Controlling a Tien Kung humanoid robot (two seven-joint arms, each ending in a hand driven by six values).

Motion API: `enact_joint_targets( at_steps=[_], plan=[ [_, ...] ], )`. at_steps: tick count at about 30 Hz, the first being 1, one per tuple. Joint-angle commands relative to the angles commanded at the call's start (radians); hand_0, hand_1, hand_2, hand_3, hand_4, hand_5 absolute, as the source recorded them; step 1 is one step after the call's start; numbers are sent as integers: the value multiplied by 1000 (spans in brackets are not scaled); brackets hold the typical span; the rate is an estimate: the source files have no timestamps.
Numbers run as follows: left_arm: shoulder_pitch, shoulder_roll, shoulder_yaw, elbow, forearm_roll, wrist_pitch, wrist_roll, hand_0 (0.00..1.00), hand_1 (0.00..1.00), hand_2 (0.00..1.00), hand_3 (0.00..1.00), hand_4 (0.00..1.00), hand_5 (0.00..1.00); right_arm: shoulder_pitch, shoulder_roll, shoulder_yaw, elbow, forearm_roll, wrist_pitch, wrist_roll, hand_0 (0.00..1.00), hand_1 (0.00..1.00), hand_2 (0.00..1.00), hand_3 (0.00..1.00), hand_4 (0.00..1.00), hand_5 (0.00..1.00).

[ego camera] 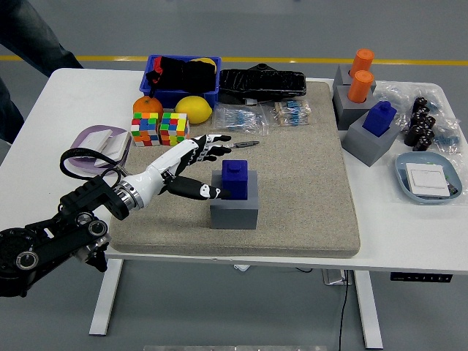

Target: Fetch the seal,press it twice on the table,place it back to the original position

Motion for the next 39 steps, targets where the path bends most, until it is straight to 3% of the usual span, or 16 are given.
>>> enact_joint_targets(
  at_steps=[18, 19, 39],
  plan=[
    [-32, -37, 56, 31, -19, 27, -15, 822, 845, 821, 912, 959, 2, 2, -4, -16, 0, 6, -2, 0, 783, 682, 661, 611, 779, 443],
    [-32, -39, 58, 32, -19, 27, -16, 819, 828, 798, 908, 915, 2, 2, -4, -17, 0, 6, -2, 0, 784, 683, 661, 611, 779, 443],
    [-34, -67, 95, 57, -11, 74, -41, 791, 766, 741, 884, 850, 2, 0, -9, -37, 0, 11, -3, 2, 784, 682, 661, 611, 784, 445]
  ],
)
